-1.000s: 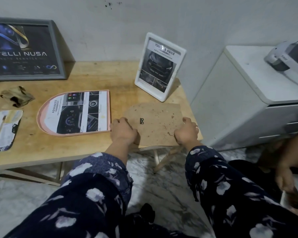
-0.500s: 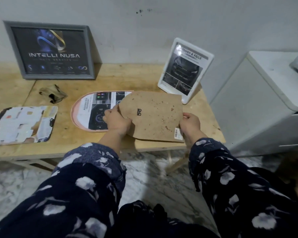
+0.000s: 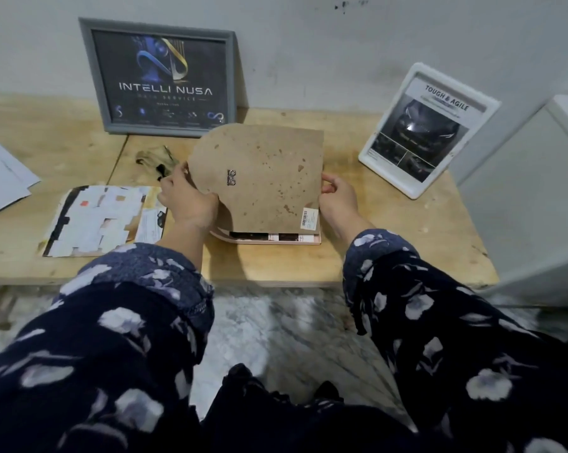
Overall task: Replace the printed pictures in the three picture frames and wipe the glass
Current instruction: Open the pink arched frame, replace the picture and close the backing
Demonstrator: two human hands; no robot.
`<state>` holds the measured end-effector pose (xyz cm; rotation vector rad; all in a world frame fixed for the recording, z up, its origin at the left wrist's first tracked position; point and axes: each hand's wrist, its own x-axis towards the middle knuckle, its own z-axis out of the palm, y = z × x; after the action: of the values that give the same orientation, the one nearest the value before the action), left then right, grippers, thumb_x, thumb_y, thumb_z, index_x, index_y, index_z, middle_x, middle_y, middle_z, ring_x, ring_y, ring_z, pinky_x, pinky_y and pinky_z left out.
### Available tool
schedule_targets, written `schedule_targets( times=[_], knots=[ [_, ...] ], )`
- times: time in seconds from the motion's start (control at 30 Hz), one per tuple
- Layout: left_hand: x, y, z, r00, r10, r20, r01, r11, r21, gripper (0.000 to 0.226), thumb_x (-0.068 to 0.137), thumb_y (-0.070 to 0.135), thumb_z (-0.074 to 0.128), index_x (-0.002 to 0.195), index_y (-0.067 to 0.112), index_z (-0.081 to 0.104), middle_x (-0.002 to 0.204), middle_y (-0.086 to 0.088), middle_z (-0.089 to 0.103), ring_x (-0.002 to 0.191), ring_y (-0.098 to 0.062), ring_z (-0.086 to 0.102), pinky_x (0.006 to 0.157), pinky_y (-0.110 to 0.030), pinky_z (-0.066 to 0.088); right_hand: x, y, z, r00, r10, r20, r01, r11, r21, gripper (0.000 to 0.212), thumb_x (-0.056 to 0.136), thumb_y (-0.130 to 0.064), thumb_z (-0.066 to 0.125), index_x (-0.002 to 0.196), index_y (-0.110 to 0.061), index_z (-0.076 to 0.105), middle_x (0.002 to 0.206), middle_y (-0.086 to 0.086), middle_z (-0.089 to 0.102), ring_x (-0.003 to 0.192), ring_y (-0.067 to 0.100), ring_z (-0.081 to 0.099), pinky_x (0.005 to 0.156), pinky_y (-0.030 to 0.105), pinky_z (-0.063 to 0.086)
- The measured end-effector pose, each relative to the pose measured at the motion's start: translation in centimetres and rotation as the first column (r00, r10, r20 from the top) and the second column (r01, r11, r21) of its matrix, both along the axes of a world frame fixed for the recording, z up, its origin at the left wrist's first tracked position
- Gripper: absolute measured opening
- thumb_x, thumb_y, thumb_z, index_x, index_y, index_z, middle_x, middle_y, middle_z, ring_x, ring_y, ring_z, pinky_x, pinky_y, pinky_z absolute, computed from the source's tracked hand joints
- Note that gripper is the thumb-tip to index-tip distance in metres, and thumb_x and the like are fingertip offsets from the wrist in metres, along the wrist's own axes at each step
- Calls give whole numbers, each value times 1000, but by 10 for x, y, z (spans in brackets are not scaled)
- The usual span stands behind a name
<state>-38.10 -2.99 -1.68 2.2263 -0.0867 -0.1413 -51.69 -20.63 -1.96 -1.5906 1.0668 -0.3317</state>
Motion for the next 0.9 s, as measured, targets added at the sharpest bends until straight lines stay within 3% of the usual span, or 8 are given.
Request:
schedule_targets(
  times=[0.07, 0.2, 0.33, 0.47, 0.63, 0.8, 0.9],
  knots=[
    [5, 3, -5, 1000, -27, -9, 27, 1000, -4, 68, 81, 12, 67, 142, 19, 38, 142, -11, 33, 133, -31, 26, 112, -41, 27, 6, 2, -3, 1000, -3, -23, 3, 1000, -13, 51, 89, -7, 62, 137, -16, 47, 103, 1, 59, 88, 13, 61, 78, 32, 58],
    [8, 8, -14, 994, -107, -28, 108, 994, 27, 74, 80, 12, 70, 144, 17, 34, 142, -13, 30, 133, -33, 25, 111, -43, 27, 6, 2, -12, 998, -21, -60, 18, 999, -45, 47, 92, -6, 58, 137, -15, 47, 86, -10, 52, 73, 3, 55, 58, 16, 49],
    [9, 9, -19, 985, -163, -53, 167, 982, 85, 84, 78, 17, 77, 147, 16, 30, 144, -13, 29, 135, -34, 22, 112, -42, 24, 5, 1, -19, 995, -23, -92, 18, 998, -57, 48, 91, -10, 59, 137, -14, 48, 86, -9, 52, 73, 4, 56, 65, 20, 51],
    [9, 8, -26, 976, -200, -82, 210, 968, 138, 90, 76, 19, 80, 148, 14, 27, 145, -13, 27, 135, -33, 21, 111, -42, 24, 3, 1, -25, 987, 26, -160, -40, 996, -85, 50, 91, -2, 56, 139, -13, 44, 97, -4, 56, 75, 7, 59, 58, 16, 49],
    [11, 7, -32, 970, -215, -112, 236, 945, 227, 86, 75, 23, 81, 145, 13, 31, 143, -14, 30, 136, -31, 22, 107, -44, 30, 6, -1, -41, 955, 100, -280, -145, 978, -147, 62, 78, 4, 65, 135, -15, 50, 125, 7, 53, 102, 22, 61, 89, 35, 55],
    [11, 8, -42, 962, -248, -117, 272, 917, 293, 70, 77, 27, 79, 133, 8, 43, 140, -15, 33, 134, -32, 25, 104, -41, 32, 13, -9, -66, 899, 126, -419, -225, 954, -197, 63, 71, 8, 59, 131, -13, 53, 128, 3, 52, 102, 25, 60, 88, 39, 56],
    [13, 9, -46, 958, -266, -112, 288, 904, 315, 66, 78, 29, 79, 130, 7, 46, 138, -16, 35, 132, -33, 27, 105, -40, 31, 14, -8, -65, 875, 131, -466, -255, 943, -215, 53, 71, 7, 57, 121, -12, 58, 126, 5, 51, 104, 27, 58, 89, 40, 55]
  ],
)
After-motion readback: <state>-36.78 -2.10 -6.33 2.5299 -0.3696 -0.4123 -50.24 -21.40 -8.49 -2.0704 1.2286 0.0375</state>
